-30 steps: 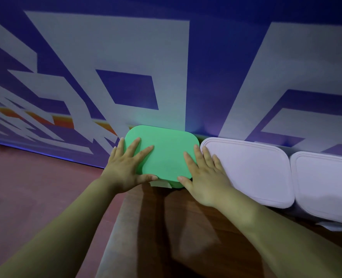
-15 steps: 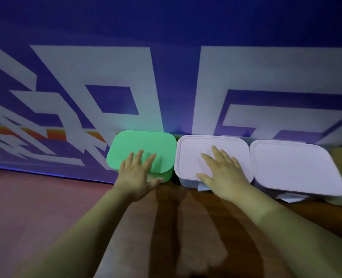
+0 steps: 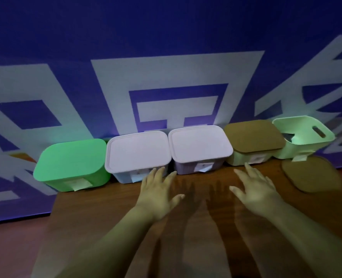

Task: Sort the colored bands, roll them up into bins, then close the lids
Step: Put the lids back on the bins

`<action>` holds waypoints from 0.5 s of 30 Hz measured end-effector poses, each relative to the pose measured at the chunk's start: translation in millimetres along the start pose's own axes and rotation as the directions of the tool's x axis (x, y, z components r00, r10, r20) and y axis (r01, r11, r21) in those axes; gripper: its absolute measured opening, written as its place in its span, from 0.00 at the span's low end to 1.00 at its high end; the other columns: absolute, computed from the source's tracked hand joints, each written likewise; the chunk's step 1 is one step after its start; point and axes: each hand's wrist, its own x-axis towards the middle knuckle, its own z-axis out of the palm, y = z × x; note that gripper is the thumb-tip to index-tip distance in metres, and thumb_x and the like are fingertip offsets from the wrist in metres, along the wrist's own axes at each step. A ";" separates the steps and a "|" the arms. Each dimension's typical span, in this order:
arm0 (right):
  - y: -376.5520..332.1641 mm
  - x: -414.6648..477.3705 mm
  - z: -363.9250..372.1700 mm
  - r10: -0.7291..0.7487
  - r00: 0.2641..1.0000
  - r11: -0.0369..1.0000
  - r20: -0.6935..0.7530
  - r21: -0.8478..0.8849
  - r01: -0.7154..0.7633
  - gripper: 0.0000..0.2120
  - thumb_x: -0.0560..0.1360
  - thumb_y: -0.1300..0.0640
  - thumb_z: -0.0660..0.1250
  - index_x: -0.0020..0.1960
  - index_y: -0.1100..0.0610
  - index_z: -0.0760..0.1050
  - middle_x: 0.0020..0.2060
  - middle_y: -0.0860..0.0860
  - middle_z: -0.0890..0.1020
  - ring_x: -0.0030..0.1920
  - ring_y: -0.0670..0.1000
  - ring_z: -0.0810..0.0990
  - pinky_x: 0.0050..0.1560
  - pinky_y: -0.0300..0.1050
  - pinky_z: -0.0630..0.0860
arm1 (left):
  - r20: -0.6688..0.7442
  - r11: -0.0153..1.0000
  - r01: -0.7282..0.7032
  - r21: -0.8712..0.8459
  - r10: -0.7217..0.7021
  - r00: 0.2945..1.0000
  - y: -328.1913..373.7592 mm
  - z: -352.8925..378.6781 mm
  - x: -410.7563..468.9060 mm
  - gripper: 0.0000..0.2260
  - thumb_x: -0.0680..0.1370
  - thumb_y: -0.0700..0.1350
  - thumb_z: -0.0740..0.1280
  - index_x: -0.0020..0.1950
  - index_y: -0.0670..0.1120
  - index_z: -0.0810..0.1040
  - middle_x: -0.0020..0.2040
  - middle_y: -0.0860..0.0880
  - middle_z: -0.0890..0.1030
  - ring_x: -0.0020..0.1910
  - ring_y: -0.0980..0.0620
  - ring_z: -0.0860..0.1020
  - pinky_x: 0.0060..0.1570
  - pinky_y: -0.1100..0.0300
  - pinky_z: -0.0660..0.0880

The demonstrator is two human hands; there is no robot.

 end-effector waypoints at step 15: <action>325.1 11.7 5.7 0.115 0.986 0.989 0.119 0.082 -0.125 0.32 0.76 0.34 0.57 0.77 0.41 0.54 0.80 0.48 0.46 0.79 0.57 0.49 0.75 0.58 0.57 | 0.243 0.995 -0.035 -0.096 0.058 0.968 291.2 119.3 85.3 0.36 0.75 0.70 0.56 0.78 0.61 0.48 0.81 0.49 0.49 0.79 0.44 0.48 0.76 0.44 0.54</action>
